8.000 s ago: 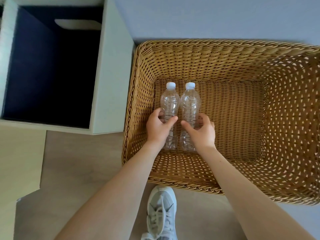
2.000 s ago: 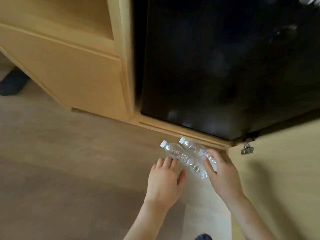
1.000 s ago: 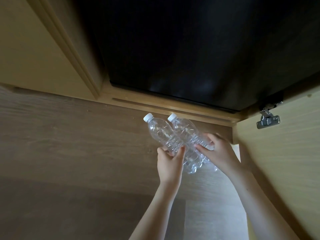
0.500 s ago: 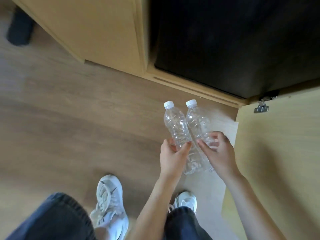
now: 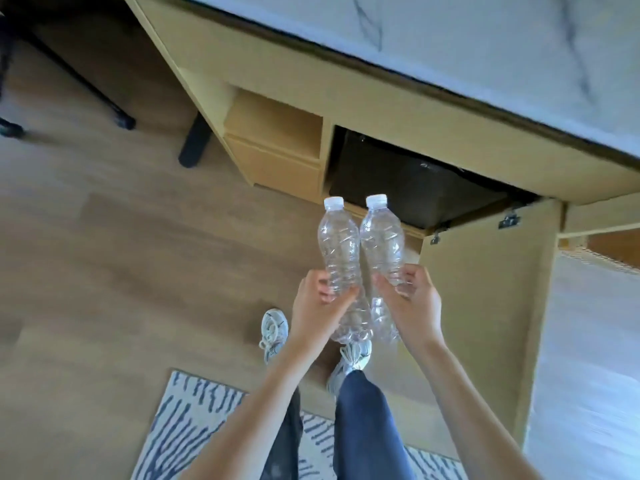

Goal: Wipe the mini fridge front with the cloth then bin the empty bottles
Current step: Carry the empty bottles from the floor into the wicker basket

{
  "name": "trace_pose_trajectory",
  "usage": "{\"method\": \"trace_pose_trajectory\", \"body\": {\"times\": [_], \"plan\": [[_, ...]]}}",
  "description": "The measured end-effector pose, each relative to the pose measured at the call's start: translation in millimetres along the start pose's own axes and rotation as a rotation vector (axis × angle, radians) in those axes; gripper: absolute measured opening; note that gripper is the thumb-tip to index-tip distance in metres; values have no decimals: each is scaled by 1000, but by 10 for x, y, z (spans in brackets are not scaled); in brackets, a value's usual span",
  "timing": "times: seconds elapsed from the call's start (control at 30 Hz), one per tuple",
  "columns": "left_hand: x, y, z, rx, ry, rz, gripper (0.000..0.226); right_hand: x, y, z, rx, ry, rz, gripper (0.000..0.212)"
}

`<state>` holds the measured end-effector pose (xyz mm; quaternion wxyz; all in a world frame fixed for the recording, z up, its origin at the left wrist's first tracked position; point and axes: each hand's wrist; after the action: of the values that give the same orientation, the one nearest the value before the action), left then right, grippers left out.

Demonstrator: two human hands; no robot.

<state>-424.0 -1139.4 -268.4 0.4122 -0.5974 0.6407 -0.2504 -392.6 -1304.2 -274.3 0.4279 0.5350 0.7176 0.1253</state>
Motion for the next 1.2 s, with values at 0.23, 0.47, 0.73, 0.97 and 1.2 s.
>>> {"method": "trace_pose_trajectory", "body": {"times": [0.23, 0.47, 0.73, 0.97, 1.2], "plan": [[-571, -1492, -1138, 185, -16, -54, 49, -809, 1236, -1278, -183, -61, 97, 39], [-813, -2180, -1695, 517, -65, 35, 46, -1378, 1727, -1902, -318, -102, 253, 41], [-786, -2071, -1966, 619, -125, 151, 52, -1725, 1339, -2153, -355, -92, 295, 36], [-575, -1894, -1998, 556, -107, 150, 47, -1818, 962, -2181, -317, -169, 251, 37], [-686, -2067, -1800, 621, 47, 153, 48, -1792, 1019, -2239, -320, -330, 291, 40]]}}
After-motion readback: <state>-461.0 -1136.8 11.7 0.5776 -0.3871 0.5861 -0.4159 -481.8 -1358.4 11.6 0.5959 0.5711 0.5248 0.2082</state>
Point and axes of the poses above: each hand's wrist, its own z-axis towards the middle knuckle, its own x-axis out of the palm, y = z × x, and after that the axes turned 10 degrees about x, right-handed
